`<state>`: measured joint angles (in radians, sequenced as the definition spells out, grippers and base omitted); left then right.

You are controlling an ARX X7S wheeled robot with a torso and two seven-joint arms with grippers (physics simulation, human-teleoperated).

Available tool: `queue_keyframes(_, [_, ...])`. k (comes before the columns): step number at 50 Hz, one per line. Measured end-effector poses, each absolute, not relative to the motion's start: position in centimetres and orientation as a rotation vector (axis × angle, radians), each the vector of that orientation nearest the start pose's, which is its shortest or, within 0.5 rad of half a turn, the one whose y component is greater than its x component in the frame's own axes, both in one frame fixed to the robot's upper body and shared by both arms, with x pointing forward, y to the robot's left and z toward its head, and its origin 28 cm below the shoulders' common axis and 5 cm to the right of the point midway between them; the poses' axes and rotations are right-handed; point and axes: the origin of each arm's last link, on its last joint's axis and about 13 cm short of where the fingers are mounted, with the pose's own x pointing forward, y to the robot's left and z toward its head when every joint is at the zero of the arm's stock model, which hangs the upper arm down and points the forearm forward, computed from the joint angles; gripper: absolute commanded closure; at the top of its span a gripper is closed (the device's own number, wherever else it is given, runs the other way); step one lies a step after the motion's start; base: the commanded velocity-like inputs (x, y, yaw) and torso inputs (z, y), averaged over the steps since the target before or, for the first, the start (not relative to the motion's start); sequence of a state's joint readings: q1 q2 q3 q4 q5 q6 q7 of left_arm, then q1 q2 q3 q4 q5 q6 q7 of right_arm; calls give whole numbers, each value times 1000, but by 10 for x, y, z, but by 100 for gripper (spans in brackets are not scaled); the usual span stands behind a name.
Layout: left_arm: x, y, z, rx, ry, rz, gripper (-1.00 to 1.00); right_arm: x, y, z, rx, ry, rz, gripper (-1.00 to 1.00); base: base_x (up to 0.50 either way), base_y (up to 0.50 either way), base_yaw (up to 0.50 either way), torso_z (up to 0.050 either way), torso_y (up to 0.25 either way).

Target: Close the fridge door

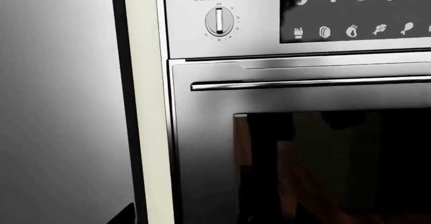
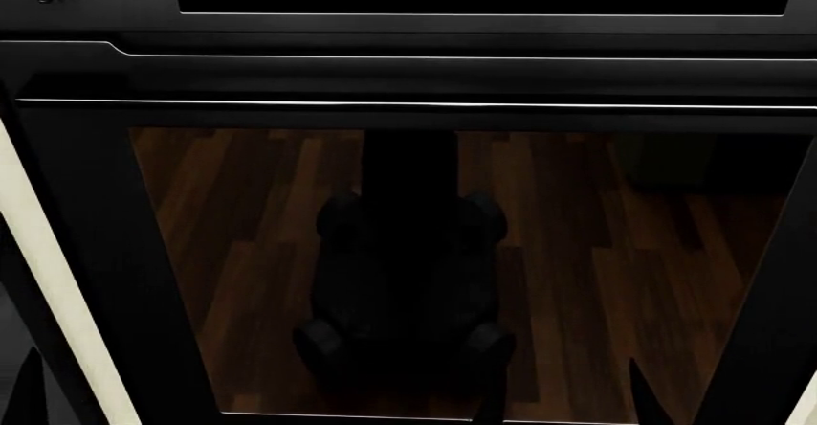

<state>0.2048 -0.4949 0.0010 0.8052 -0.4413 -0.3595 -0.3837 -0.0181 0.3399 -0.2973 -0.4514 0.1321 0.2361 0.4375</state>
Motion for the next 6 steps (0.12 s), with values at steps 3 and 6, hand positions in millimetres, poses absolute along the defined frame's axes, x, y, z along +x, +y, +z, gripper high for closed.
queue_keyframes(3, [148,247,126,41,-165,30,-100,191,-98,78,-146,-152,-66,-100,0,0,0,0,0])
queue_keyframes(6, [148,247,124,38,-161,30,-100,191,-98,78,-146,-151,-67,-100,0,0,0,0,0])
